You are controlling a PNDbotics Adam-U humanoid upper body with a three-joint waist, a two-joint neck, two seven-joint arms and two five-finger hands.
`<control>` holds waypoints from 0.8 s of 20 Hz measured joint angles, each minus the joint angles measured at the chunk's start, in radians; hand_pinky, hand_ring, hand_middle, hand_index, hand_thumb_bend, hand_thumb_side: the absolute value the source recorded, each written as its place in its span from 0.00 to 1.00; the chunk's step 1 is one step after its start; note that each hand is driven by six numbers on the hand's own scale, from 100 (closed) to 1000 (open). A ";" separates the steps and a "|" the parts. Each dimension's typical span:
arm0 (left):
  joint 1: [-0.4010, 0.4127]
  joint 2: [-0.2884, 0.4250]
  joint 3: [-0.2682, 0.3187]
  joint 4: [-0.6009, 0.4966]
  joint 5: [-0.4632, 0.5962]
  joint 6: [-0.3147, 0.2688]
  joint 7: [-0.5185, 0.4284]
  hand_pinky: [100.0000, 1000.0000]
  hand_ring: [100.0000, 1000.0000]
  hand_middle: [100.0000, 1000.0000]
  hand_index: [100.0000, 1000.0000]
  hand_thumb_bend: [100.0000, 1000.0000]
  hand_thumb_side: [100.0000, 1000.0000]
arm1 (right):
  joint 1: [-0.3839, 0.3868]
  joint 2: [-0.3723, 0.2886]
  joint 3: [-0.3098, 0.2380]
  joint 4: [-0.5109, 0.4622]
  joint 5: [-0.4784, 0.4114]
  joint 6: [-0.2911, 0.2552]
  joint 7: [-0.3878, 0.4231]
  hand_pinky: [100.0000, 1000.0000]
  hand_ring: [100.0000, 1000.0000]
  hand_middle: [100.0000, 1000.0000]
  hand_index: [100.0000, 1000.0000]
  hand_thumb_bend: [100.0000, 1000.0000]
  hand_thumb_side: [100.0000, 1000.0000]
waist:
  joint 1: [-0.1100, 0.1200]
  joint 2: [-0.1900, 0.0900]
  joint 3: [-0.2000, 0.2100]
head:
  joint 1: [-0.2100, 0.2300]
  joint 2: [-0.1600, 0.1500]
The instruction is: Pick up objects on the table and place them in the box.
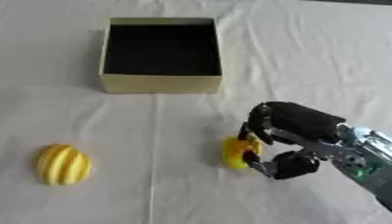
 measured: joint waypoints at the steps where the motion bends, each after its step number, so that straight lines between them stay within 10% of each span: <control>1: 0.000 0.000 0.000 0.000 0.000 0.000 0.000 0.87 0.77 0.71 0.84 0.00 0.58 | 0.000 0.000 -0.005 0.000 -0.004 -0.010 -0.011 0.77 0.59 0.13 0.39 0.00 0.11 | 0.001 0.000 -0.001 | 0.000 0.000; 10: -0.006 0.020 0.000 0.000 0.000 -0.027 0.010 0.87 0.77 0.71 0.84 0.00 0.57 | -0.070 -0.026 -0.099 0.000 -0.151 -0.091 -0.103 0.79 0.59 0.07 0.38 0.00 0.13 | 0.011 0.000 0.001 | -0.002 0.000; 16: -0.024 0.028 0.000 0.000 0.001 -0.038 0.020 0.87 0.77 0.71 0.84 0.00 0.57 | -0.220 -0.079 -0.163 0.000 -0.359 -0.041 -0.078 0.79 0.59 0.07 0.38 0.00 0.15 | 0.000 0.001 0.015 | -0.013 0.000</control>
